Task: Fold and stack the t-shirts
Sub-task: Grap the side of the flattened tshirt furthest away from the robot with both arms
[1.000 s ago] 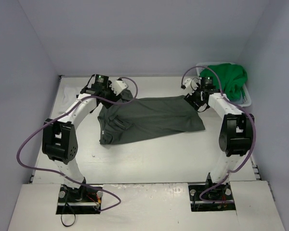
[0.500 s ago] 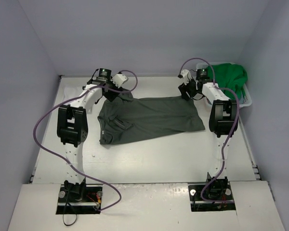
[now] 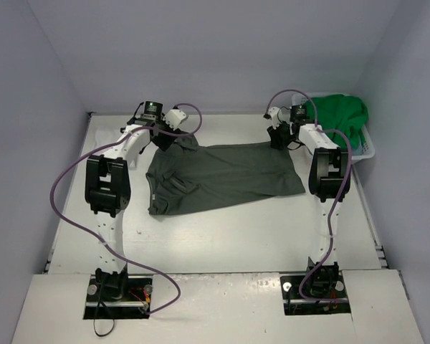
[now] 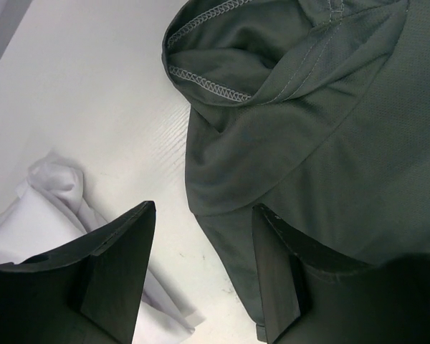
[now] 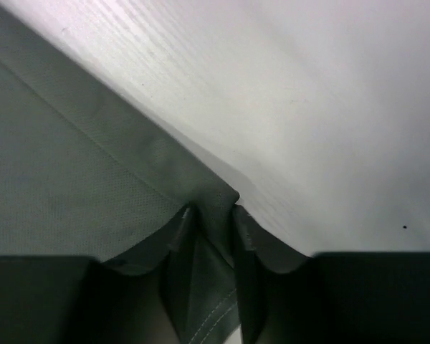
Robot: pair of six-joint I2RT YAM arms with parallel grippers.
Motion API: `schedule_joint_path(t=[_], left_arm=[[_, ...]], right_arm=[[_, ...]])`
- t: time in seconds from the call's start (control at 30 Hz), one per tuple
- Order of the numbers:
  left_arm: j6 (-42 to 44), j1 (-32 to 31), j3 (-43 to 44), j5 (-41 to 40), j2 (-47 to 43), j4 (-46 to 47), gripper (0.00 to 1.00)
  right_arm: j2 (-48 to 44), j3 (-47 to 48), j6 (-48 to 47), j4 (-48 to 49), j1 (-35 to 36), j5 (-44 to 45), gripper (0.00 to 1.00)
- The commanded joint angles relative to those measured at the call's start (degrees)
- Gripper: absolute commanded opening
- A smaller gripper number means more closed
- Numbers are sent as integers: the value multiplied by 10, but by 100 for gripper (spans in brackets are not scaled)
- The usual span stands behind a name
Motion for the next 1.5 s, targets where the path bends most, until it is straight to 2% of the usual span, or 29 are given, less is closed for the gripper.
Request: schedule_joint_path(t=[0.0, 0.07, 0.23, 0.6, 1.0, 1.47], left_arm=[[-6, 4, 40, 15, -3, 9, 51], [-8, 4, 51, 16, 7, 8, 51], [-24, 4, 79, 18, 40, 19, 51], [-101, 4, 180, 43, 128, 86, 52], [-161, 24, 270, 133, 189, 46, 52], [-166, 29, 342, 135, 254, 16, 54]], right_arm=[[-1, 8, -9, -7, -4, -7, 19], [0, 3, -8, -6, -4, -9, 6], [-5, -13, -8, -6, -4, -14, 0], [-21, -60, -25, -2, -4, -22, 0], [-30, -81, -30, 4, -4, -26, 0], [-50, -98, -34, 4, -4, -30, 0]])
